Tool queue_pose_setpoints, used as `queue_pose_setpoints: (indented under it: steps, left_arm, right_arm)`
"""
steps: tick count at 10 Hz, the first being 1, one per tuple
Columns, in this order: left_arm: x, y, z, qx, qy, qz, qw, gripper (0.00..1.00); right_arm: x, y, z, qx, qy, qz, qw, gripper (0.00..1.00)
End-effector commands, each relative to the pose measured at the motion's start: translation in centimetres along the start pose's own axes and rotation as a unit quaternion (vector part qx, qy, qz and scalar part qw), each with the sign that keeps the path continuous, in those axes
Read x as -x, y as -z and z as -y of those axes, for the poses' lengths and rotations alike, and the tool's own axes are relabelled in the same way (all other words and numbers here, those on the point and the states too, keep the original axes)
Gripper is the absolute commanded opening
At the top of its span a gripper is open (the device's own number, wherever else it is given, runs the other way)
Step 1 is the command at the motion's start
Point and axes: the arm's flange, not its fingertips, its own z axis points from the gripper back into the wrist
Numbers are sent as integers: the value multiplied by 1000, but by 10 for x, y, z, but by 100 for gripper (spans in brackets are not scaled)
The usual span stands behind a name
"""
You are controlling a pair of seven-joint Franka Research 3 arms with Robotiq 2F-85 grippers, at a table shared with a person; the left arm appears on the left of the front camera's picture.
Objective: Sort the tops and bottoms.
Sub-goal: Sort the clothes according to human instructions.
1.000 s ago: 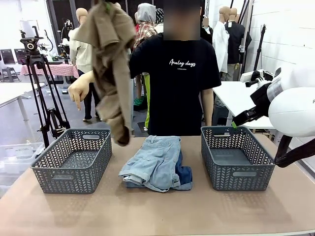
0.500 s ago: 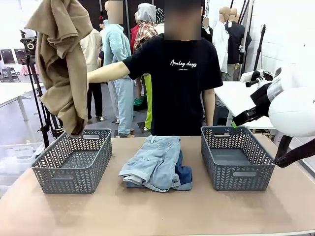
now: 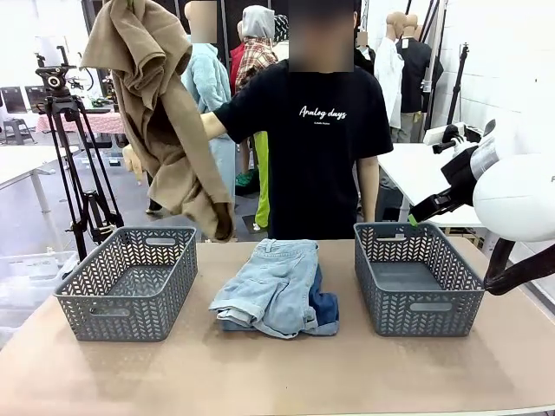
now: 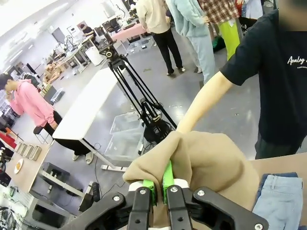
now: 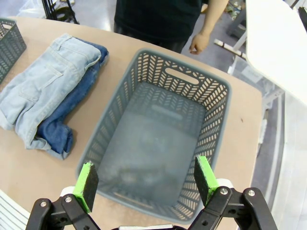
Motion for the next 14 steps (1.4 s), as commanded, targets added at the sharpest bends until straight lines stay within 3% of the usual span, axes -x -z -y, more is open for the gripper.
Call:
queue_pose_setpoints:
  steps: [1, 3, 6, 9, 12, 14]
  left_arm:
    - [-4, -2, -10, 8, 5, 4, 1000, 0]
    - [1, 25, -11, -3, -7, -25, 1000, 0]
    - [16, 88, -38, 87, -18, -108, 990, 0]
    - [46, 127, -72, 54, -14, -153, 987, 0]
    - [98, 152, -82, 95, -38, -176, 979, 0]
    - [138, 170, -74, 104, -63, -233, 965, 0]
  right_arm:
    - [0, 1, 0, -3, 0, 1, 1000, 100]
    - [0, 1, 0, -3, 0, 1, 1000, 100]
    - [0, 1, 0, -3, 0, 1, 1000, 100]
    - [0, 1, 0, -3, 0, 1, 1000, 100]
    - [0, 1, 0, -3, 0, 1, 1000, 100]
    - [0, 1, 0, -3, 0, 1, 1000, 100]
